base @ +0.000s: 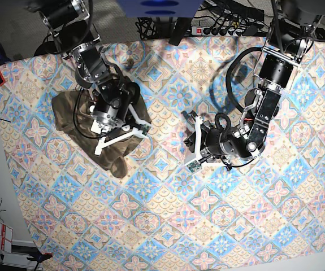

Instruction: Fold the T-shirt properly

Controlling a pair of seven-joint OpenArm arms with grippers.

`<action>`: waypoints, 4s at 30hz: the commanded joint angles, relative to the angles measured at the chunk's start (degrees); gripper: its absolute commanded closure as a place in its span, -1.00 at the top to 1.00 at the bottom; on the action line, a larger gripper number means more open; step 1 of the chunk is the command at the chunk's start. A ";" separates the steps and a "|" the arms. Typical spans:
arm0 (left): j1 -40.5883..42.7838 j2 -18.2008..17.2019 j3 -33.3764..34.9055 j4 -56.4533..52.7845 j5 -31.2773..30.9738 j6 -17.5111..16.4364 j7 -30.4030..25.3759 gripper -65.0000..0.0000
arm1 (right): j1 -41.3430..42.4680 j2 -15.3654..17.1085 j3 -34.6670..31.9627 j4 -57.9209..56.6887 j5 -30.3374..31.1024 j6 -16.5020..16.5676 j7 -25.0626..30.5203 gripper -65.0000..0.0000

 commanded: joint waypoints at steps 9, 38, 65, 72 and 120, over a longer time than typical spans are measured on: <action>-1.15 0.48 -0.25 0.82 -0.61 0.25 -0.94 -0.61 | 1.18 -0.28 -14.44 -2.93 -0.62 -0.05 0.20 -0.15; -1.51 3.65 -0.25 -6.12 -0.61 0.25 -1.38 -0.61 | 4.25 -0.55 -21.74 8.06 4.04 -0.05 0.20 0.29; -1.86 4.61 0.01 -8.58 -0.61 0.25 -1.38 -0.61 | 12.78 -10.66 8.24 7.88 -1.15 -0.05 0.20 0.03; -2.12 4.70 0.01 -8.41 -0.70 0.25 -1.03 -0.62 | 11.20 -2.66 10.17 7.00 -4.31 -0.05 0.20 -0.52; -3.26 14.99 6.69 7.42 9.06 0.25 3.81 -0.62 | 3.11 -3.27 44.72 -5.66 -4.75 -0.05 7.46 -0.83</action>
